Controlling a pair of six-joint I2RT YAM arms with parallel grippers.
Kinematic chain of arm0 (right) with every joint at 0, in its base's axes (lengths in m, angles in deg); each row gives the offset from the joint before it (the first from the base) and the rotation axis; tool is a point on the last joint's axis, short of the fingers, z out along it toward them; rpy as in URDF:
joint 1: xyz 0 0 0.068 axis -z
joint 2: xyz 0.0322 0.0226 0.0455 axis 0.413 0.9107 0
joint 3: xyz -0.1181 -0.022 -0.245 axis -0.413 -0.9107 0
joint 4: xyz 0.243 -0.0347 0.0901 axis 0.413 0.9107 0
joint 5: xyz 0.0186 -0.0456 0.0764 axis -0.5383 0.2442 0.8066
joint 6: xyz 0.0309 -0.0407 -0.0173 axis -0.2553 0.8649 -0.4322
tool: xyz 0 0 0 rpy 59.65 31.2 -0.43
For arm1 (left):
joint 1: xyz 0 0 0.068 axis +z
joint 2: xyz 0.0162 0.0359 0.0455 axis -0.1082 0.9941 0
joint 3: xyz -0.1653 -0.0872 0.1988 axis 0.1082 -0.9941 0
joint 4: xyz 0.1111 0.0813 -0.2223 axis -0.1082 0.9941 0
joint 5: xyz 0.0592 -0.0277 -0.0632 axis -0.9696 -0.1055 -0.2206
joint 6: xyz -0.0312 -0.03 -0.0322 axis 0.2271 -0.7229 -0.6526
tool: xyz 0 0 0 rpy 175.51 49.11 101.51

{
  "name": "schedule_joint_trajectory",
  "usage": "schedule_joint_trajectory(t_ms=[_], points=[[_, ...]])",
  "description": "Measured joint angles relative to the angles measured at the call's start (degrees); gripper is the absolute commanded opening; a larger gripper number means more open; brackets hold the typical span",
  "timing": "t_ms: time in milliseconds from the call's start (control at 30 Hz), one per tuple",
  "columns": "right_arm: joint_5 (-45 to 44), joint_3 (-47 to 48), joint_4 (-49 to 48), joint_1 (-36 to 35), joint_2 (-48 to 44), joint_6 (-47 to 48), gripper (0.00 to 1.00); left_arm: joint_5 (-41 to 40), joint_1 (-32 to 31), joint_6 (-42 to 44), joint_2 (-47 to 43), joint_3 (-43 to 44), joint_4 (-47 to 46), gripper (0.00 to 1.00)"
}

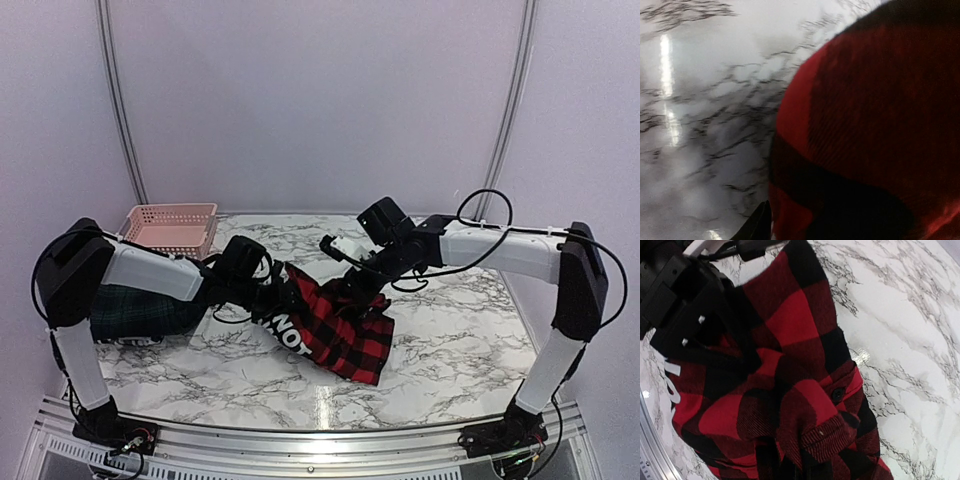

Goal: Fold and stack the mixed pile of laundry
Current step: Place the square-folded T-shirt at the center of the board.

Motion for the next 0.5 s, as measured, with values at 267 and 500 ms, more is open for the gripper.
schedule_joint_trajectory(t_ms=[267, 500], points=[[1.4, 9.9, 3.4, -1.8, 5.2, 3.6, 0.00, -4.4, 6.3, 3.2, -5.6, -3.7, 5.8, 0.99], [1.5, 19.3, 6.6, -5.2, 10.6, 6.5, 0.00, -6.8, 11.2, 6.6, -15.4, -6.0, 10.3, 0.99]])
